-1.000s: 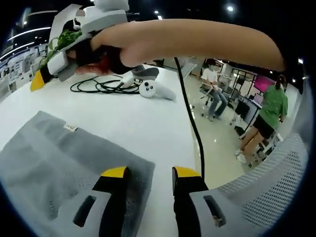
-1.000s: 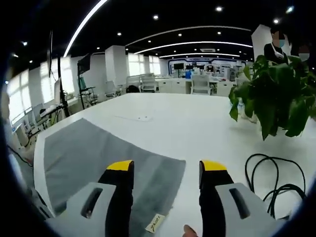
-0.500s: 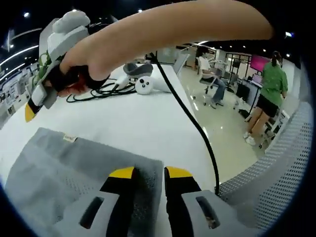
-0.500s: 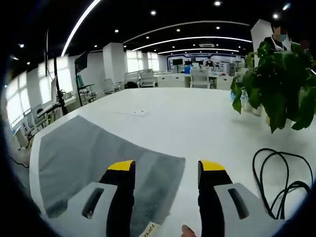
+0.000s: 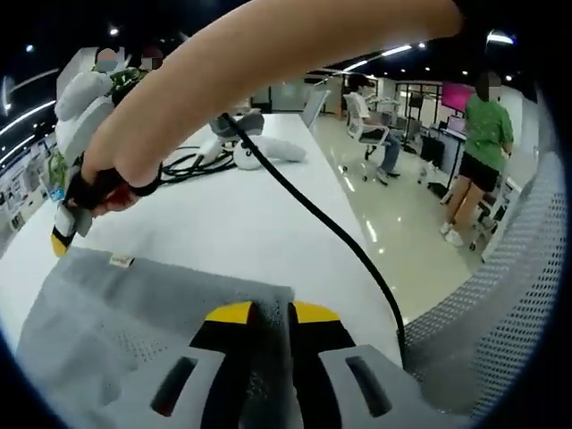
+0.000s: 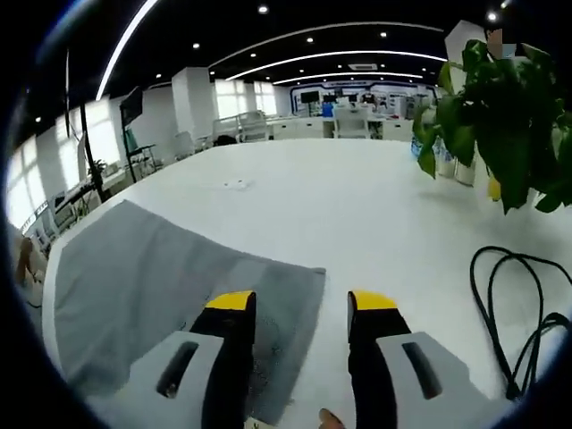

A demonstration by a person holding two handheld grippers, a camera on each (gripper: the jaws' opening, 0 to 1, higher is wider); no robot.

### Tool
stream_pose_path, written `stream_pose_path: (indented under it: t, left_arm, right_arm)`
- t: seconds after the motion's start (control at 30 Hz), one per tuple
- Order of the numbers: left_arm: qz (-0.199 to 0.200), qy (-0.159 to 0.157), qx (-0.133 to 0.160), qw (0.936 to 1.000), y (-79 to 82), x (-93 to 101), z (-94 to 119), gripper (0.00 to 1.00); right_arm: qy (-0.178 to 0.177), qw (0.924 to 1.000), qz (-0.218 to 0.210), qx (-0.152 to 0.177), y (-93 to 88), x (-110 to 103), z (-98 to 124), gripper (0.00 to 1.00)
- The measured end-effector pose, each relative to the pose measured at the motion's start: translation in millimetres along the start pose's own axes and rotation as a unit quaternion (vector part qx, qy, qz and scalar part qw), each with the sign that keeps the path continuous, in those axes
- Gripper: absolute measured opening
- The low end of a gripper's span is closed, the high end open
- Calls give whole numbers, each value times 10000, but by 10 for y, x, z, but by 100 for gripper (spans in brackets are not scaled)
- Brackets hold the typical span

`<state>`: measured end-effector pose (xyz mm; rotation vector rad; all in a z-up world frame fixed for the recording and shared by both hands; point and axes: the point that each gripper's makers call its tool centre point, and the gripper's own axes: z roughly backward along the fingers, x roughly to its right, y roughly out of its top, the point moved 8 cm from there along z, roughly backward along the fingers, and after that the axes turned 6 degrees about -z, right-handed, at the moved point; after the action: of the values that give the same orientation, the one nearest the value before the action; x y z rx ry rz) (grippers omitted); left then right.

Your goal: Fold the towel on the table until its edges align and the towel forms a compact rectangular stack.

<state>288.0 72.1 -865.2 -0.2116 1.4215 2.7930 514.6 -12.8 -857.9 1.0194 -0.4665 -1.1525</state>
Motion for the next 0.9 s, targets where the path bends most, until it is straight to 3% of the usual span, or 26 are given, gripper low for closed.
stream_pose_path:
  t: [0.3,0.5,0.67,0.73,0.77,0.9]
  left_arm:
    - [86,-70,-5,9999,-23,-67,11,6]
    - [117,-110,38,9999,-30,-78,12,5]
    - [92,-95,70,9999,-34,-75,12,5]
    - [55,-147,82,9998,-38,-88,13,5]
    - [62,-159,84,9998,-38,-93,15,5]
    - [94,-186,101,9997,-36,-95,13,5]
  right_arm:
    - [-81,9997,148,-189,-54,29,-147,27]
    - [-104,9999,109,-77,-14,17,-199,22]
    - [-31,9998,199,25,-4,-21,-223,8]
    - [188,9997,122,97,-24,-70,-242,1]
    - [63,9999,133,49,-39,-47,-233,1]
    - [151,9993,-306,153,-34,4,-243,0]
